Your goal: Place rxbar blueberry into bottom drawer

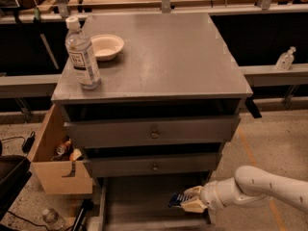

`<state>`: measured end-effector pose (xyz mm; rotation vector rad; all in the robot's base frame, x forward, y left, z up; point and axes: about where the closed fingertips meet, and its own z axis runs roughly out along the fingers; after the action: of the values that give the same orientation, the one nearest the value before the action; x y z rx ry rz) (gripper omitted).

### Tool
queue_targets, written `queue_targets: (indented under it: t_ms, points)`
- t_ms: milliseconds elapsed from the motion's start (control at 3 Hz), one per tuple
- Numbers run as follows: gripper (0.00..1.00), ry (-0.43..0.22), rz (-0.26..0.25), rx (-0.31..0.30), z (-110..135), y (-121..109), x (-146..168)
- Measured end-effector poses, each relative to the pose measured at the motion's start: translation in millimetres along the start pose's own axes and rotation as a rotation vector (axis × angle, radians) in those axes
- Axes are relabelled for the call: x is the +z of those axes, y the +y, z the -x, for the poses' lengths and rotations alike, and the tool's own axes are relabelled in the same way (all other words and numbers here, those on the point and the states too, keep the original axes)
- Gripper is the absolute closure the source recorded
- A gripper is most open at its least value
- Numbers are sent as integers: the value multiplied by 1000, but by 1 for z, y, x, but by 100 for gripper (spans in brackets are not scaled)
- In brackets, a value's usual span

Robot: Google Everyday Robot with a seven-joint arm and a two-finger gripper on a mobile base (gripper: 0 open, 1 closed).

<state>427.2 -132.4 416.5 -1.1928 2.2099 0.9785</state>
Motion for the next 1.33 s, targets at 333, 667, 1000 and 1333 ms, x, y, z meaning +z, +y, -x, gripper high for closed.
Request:
queue_targets:
  t_ms: [333, 667, 1000, 1333]
  points:
    - [100, 7, 39, 12, -13, -35, 35]
    - [100, -62, 68, 27, -23, -68, 68]
    - [100, -155, 89, 28, -30, -91, 89]
    - [82, -159, 85, 29, -30, -95, 91]
